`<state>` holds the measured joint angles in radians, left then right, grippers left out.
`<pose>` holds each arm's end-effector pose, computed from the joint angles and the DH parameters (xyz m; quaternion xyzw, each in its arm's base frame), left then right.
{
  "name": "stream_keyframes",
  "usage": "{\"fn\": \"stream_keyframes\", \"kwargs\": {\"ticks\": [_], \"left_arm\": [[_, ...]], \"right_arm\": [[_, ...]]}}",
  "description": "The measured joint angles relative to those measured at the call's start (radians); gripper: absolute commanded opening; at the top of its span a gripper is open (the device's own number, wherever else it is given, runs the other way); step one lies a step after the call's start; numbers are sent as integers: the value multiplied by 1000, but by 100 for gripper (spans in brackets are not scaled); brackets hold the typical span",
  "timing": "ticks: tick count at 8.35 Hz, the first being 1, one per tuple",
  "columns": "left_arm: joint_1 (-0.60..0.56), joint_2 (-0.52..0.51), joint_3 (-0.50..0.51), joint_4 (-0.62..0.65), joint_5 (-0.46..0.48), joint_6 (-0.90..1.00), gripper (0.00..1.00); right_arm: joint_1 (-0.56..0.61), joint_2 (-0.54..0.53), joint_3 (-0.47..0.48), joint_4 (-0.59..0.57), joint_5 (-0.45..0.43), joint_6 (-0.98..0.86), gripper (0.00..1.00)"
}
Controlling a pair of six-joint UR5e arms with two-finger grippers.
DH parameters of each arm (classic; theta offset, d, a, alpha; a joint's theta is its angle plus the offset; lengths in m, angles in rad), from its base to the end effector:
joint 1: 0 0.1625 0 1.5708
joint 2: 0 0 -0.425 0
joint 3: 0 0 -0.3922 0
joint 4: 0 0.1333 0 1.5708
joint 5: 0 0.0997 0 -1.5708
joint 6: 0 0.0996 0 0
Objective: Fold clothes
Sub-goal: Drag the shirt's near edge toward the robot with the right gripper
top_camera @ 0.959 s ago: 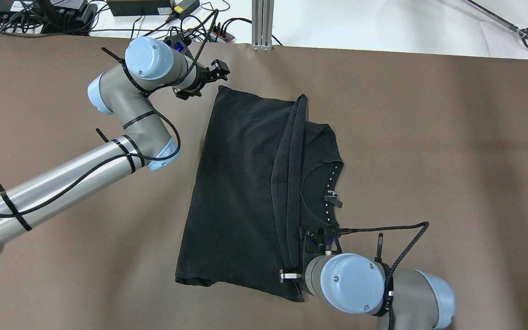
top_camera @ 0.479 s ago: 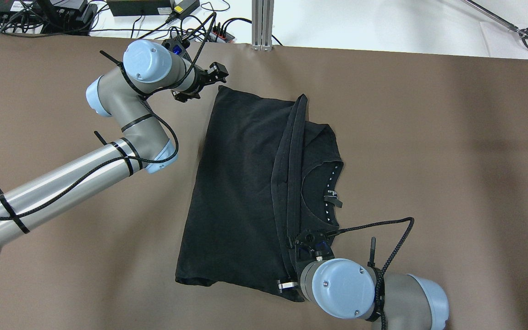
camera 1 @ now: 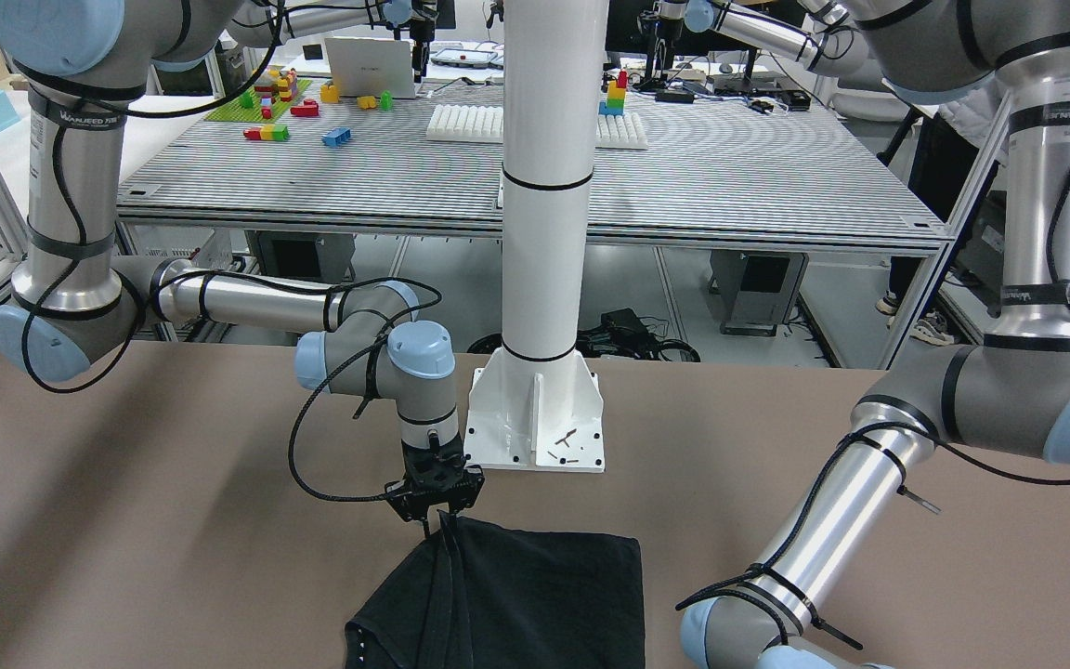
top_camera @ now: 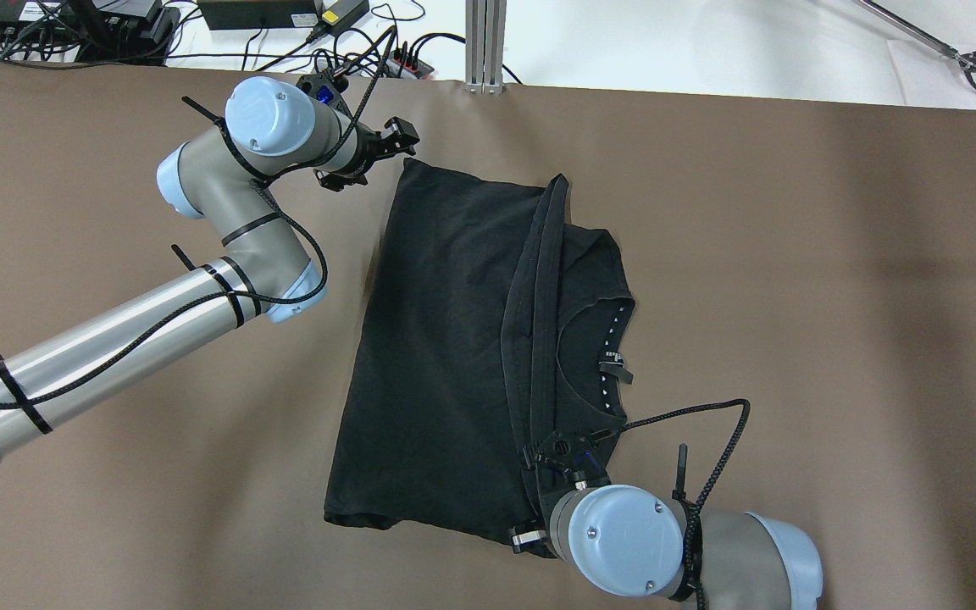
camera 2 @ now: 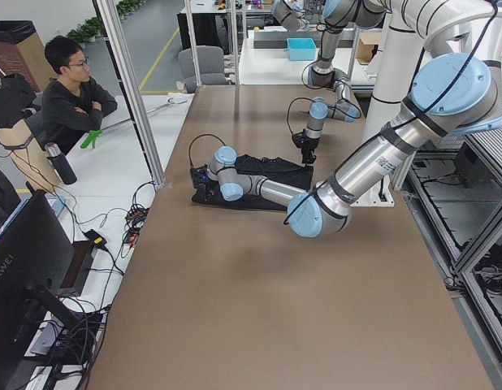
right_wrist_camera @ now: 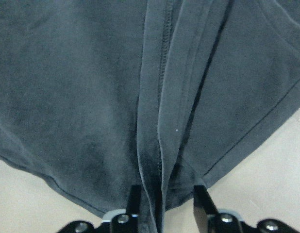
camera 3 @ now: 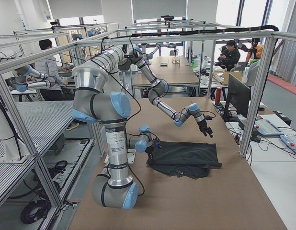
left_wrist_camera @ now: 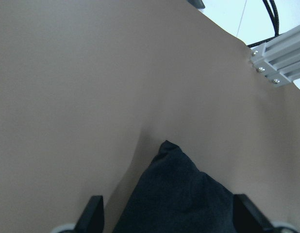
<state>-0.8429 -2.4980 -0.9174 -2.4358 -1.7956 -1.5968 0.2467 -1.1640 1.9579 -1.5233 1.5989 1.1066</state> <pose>0.4809 -0.7066 0.2616 0.1261 0.5292 -0.2974 0.7846 -0.5342 -0.2691 0.2652 0.1301 -0.3873 -0.1048 0.9067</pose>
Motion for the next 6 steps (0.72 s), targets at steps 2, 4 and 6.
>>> {"fn": "stream_keyframes", "kwargs": {"ticks": [2, 4, 6], "left_arm": [[1, 1, -11, 0, 1, -18, 94], [2, 1, -24, 0, 3, -31, 94], [7, 1, -31, 0, 12, -38, 94]], "right_arm": [[-17, 3, -2, -6, -22, -13, 34], [-36, 1, -3, -7, -43, -15, 0], [-53, -3, -3, -8, -63, -15, 0]]}}
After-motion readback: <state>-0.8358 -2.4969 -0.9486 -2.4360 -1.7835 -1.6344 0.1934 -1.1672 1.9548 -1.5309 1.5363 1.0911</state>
